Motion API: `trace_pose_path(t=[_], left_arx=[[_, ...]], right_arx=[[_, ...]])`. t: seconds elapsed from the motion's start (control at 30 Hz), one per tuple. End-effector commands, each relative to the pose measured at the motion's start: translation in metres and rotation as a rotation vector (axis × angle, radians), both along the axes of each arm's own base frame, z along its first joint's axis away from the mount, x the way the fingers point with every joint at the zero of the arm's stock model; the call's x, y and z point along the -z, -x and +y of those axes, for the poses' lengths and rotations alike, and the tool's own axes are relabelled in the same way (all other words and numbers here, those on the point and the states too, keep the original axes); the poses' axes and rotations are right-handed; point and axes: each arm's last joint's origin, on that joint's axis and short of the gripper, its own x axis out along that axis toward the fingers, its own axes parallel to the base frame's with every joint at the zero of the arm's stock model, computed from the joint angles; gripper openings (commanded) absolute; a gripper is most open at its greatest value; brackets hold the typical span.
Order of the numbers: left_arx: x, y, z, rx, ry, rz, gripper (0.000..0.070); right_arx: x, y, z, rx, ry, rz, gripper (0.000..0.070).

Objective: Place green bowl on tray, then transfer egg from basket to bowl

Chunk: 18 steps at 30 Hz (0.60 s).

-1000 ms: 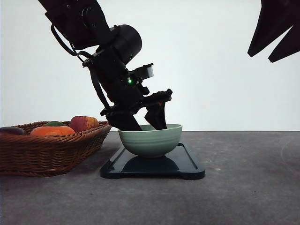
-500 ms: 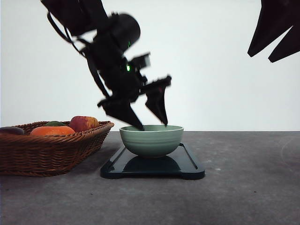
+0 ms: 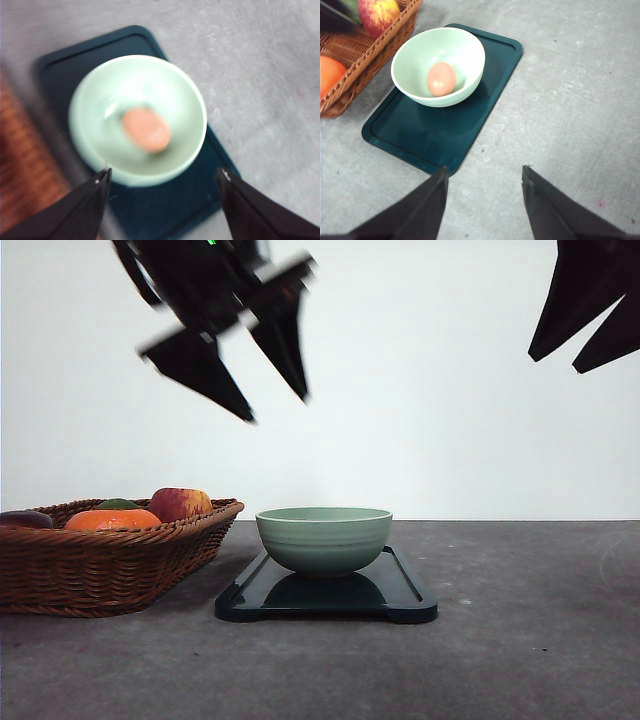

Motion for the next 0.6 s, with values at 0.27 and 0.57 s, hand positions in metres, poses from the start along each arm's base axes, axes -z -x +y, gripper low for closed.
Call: trace_pose_path(t=[0.27, 0.57], left_arx=[[-0.009, 0.044, 0.050, -0.070, 0.043, -0.090, 0.0431], [0.018, 0.094, 0.079, -0.101, 0.077, -0.108, 0.0431]], right_arx=[[0.000, 0.000, 0.001, -0.006, 0.000, 0.004, 0.0293], [0.000, 0.000, 0.001, -0.036, 0.037, -0.018, 0.0293]])
